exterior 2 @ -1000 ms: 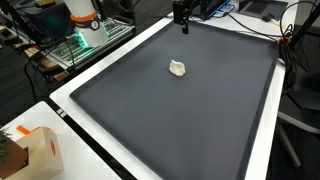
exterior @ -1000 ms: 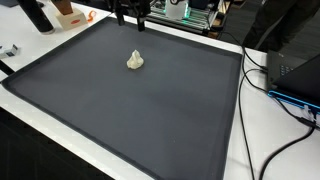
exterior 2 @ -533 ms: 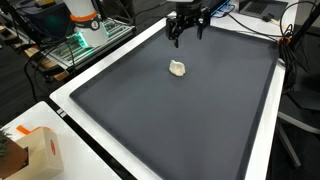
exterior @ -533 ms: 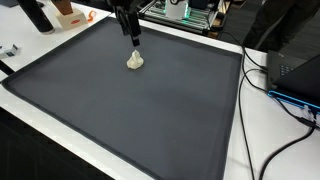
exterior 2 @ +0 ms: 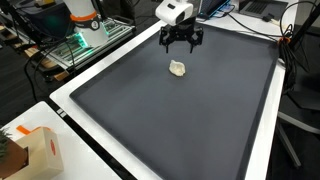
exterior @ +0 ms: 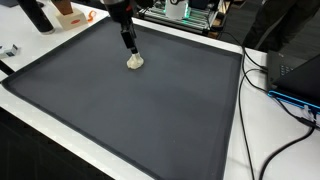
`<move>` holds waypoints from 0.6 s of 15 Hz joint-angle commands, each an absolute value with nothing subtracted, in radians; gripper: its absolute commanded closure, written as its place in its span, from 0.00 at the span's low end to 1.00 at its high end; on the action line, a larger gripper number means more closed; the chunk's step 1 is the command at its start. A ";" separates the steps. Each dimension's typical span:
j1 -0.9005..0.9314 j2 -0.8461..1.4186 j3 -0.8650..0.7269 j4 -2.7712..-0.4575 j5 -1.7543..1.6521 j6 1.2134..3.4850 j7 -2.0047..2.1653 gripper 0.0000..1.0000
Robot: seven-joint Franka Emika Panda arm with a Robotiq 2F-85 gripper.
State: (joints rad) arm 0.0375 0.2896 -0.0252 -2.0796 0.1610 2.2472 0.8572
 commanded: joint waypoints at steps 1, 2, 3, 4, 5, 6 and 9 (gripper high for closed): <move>0.035 0.339 -0.035 -2.041 0.236 2.165 0.962 0.00; 0.031 0.350 -0.033 -2.037 0.256 2.151 0.972 0.00; 0.027 0.359 -0.030 -2.036 0.273 2.146 0.970 0.00; 0.027 0.368 -0.031 -2.036 0.280 2.146 0.972 0.00; 0.025 0.376 -0.029 -2.035 0.289 2.145 0.963 0.00; 0.026 0.385 -0.031 -2.033 0.290 2.149 0.962 0.00; 0.033 0.409 -0.038 -2.030 0.274 2.181 0.961 0.00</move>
State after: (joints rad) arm 0.0318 0.3785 -0.0305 -2.0473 0.2627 2.1720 0.9598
